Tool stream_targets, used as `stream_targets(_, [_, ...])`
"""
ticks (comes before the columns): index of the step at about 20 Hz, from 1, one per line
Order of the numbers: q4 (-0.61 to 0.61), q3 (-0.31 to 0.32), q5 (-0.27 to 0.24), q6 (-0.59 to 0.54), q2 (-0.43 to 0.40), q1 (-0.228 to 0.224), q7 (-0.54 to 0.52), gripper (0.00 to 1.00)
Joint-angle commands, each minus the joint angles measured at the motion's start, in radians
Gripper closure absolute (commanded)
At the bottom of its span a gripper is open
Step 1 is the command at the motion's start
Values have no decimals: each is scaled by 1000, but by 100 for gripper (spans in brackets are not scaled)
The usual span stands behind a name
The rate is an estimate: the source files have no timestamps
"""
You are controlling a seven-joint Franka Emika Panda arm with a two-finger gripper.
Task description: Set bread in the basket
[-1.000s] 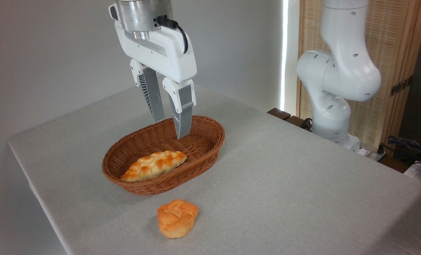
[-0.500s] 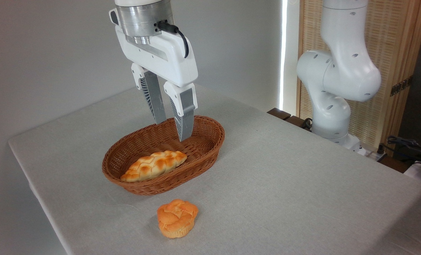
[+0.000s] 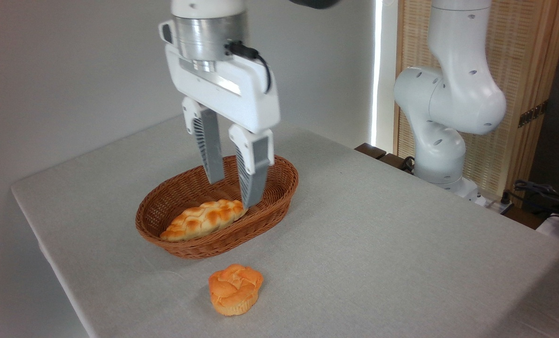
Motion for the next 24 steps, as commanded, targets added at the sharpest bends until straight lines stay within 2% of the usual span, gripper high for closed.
stream_targets(1, [-106, 19, -5, 91, -48, -1, 73, 0])
stream_targets(5, [-248, 19, -4, 303, -56, 0, 81, 0])
stream_targets(7, [-293, 13, 5, 363, -48, 0, 81, 0])
stream_targets(13, [-315, -33, 11, 449, 16, -3, 83, 0])
stream_targets(17, [-315, -46, 83, 479, 50, -3, 81, 0])
stream_targets(24, [-336, -47, 110, 513, 78, -3, 81, 0])
